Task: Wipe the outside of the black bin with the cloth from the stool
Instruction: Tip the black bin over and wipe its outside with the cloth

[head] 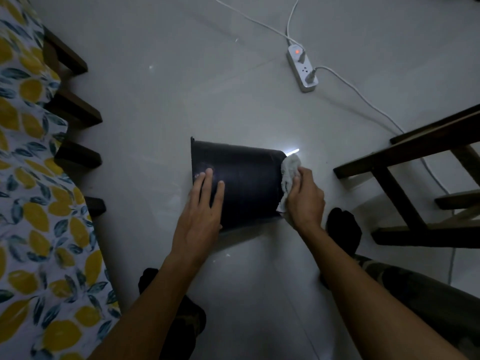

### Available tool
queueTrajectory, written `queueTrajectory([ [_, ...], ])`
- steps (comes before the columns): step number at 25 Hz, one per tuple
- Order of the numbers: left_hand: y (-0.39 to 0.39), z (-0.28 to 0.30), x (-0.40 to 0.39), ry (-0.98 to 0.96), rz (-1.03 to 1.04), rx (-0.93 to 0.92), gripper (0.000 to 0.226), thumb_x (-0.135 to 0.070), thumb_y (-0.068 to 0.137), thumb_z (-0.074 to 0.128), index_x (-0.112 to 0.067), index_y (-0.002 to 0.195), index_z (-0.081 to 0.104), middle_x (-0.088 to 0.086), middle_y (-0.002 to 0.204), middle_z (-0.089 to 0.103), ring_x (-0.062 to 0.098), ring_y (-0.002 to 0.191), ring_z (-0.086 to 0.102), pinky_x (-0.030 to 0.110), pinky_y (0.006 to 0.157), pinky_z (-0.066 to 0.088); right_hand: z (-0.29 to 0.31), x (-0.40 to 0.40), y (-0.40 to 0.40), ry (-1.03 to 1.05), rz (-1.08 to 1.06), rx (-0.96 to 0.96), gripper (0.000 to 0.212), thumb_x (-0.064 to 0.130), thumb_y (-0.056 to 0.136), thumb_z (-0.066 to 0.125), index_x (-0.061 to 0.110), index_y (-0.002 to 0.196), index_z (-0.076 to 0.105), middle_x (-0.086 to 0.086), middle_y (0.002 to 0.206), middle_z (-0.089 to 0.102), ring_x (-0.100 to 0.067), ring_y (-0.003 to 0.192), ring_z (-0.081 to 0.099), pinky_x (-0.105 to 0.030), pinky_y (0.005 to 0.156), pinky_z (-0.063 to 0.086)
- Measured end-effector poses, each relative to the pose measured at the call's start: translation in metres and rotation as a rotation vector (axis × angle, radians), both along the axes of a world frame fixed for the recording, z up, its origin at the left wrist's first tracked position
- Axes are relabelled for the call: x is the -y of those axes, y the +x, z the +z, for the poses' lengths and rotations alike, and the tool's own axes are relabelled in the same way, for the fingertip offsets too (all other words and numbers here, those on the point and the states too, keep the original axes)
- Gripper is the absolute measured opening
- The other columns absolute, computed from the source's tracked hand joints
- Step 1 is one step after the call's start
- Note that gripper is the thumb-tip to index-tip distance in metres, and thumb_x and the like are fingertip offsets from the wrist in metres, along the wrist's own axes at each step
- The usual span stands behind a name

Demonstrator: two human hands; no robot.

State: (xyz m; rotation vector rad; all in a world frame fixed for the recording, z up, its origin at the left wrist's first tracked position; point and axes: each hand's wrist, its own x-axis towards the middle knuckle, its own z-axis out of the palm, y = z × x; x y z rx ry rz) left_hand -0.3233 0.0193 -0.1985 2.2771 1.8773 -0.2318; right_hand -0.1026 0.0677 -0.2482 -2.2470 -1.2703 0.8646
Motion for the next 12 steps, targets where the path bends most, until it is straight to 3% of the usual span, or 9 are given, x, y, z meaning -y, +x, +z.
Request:
queueTrajectory([
  [2, 0.0, -0.005, 0.012, 0.021, 0.01, -0.005, 0.105, -0.022, 0.063, 0.095, 0.0, 0.15, 0.041, 0.028, 0.161, 0.024, 0.044, 0.148, 0.026, 0.047, 0.108, 0.04, 0.003, 0.003, 0.002, 0.004, 0.048, 0.032, 0.032, 0.03, 0.111, 0.038, 0.019, 0.137, 0.053, -0.013, 0.118, 0.07, -0.033, 0.107, 0.067, -0.041, 0.089, 0.05],
  [4, 0.003, -0.005, 0.029, 0.048, 0.022, 0.004, 0.089, -0.029, 0.07, 0.09, 0.001, 0.143, 0.049, 0.028, 0.152, 0.041, 0.042, 0.138, 0.043, 0.049, 0.106, 0.044, 0.01, 0.008, 0.004, 0.032, 0.075, 0.061, 0.032, 0.03, 0.112, 0.038, 0.019, 0.138, 0.054, -0.011, 0.118, 0.07, -0.031, 0.105, 0.067, -0.035, 0.085, 0.046],
  [6, 0.009, 0.001, 0.038, 0.134, 0.062, 0.032, 0.069, -0.042, 0.082, 0.078, -0.003, 0.135, 0.056, 0.019, 0.127, 0.063, 0.032, 0.112, 0.062, 0.047, 0.097, 0.05, 0.021, 0.016, 0.005, 0.082, 0.081, 0.075, 0.033, 0.03, 0.112, 0.039, 0.019, 0.139, 0.054, -0.01, 0.12, 0.069, -0.027, 0.104, 0.066, -0.03, 0.083, 0.043],
  [8, 0.013, 0.01, 0.034, 0.224, 0.077, 0.052, 0.057, -0.051, 0.091, 0.063, -0.009, 0.129, 0.059, 0.009, 0.104, 0.067, 0.025, 0.09, 0.062, 0.041, 0.086, 0.046, 0.033, 0.025, 0.003, 0.154, 0.098, 0.052, 0.034, 0.029, 0.112, 0.041, 0.02, 0.14, 0.055, -0.007, 0.125, 0.069, -0.025, 0.107, 0.066, -0.028, 0.084, 0.043],
  [10, 0.015, 0.016, 0.023, 0.248, 0.072, 0.04, 0.061, -0.059, 0.089, 0.059, -0.011, 0.127, 0.058, 0.008, 0.104, 0.063, 0.026, 0.09, 0.058, 0.04, 0.084, 0.042, 0.039, 0.033, 0.001, 0.194, 0.126, 0.049, 0.034, 0.028, 0.111, 0.042, 0.02, 0.141, 0.056, -0.005, 0.127, 0.068, -0.021, 0.107, 0.065, -0.021, 0.084, 0.04],
  [12, 0.016, 0.012, 0.015, 0.168, 0.091, 0.019, 0.083, -0.074, 0.077, 0.063, -0.012, 0.132, 0.055, 0.012, 0.122, 0.06, 0.03, 0.107, 0.056, 0.045, 0.093, 0.039, 0.042, 0.039, 0.001, 0.202, 0.115, 0.053, 0.034, 0.028, 0.111, 0.043, 0.02, 0.141, 0.057, -0.003, 0.126, 0.068, -0.013, 0.103, 0.062, -0.008, 0.08, 0.034],
])
